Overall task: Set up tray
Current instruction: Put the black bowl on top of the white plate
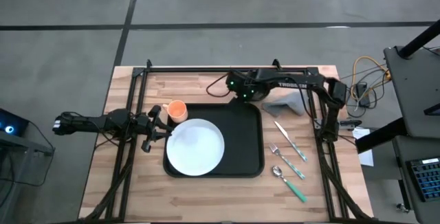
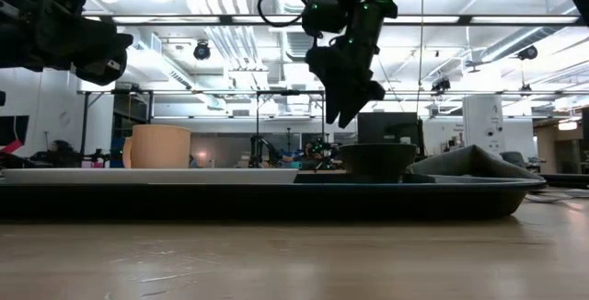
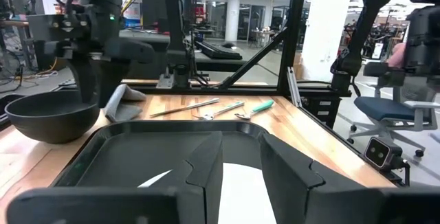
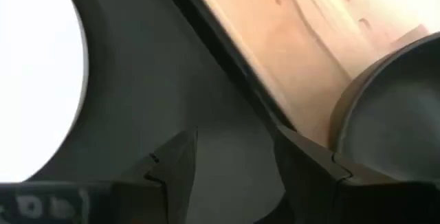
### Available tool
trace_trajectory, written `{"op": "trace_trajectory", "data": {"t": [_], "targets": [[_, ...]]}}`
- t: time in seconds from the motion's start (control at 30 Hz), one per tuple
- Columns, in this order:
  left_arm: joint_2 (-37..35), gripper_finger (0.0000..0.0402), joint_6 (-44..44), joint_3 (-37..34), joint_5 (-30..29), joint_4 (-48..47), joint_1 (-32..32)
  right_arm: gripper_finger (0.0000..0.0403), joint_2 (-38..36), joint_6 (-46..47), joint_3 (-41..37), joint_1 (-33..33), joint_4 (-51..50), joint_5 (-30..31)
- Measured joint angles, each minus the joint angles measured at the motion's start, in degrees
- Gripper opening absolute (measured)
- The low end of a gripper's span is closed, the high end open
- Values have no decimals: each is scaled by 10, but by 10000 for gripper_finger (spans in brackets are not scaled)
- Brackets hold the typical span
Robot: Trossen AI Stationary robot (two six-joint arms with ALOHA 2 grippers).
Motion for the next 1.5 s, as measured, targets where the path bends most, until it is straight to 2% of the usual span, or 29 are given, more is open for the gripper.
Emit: {"op": "trace_trajectory", "data": {"t": [0.43,0.73,1.17,1.33,1.5], "targets": [[0,80,0,0,0,0,0,180,0,-91,0,-61,0,0],[0,80,0,0,0,0,0,180,18,-133,-6,-67,2,0],[0,80,0,0,0,0,0,179,63,-132,-10,-82,5,32],[0,80,0,0,0,0,0,158,66,-134,-12,-84,4,31],[0,80,0,0,0,0,0,94,66,-143,-12,-85,4,31]]}}
